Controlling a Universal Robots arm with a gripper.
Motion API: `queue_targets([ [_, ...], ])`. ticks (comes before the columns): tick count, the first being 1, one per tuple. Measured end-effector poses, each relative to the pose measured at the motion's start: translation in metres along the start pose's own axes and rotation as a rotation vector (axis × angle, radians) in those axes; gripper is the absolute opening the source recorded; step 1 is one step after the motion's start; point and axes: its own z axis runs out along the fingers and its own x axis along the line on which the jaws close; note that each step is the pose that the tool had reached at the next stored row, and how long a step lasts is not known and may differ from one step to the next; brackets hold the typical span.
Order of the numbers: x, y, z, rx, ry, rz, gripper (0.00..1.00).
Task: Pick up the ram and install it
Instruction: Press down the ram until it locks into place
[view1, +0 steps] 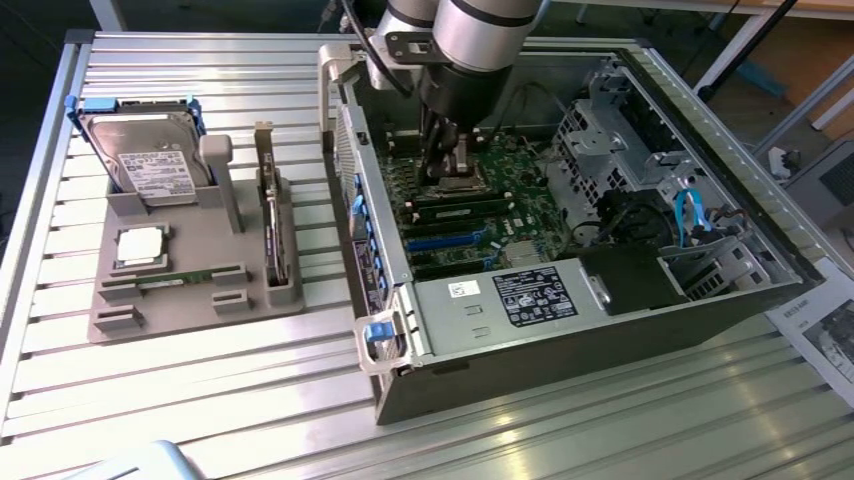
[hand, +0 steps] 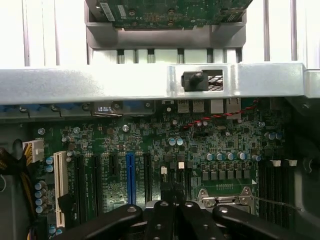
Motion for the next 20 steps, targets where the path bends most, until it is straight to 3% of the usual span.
queue_targets([
  [2, 0.000, -0.0036, -0.0001, -0.0001, 0.0000, 0.000, 0.10],
  [20, -0.002, -0.0672, -0.0018, -0.0079, 0.0003, 0.000, 0.10],
])
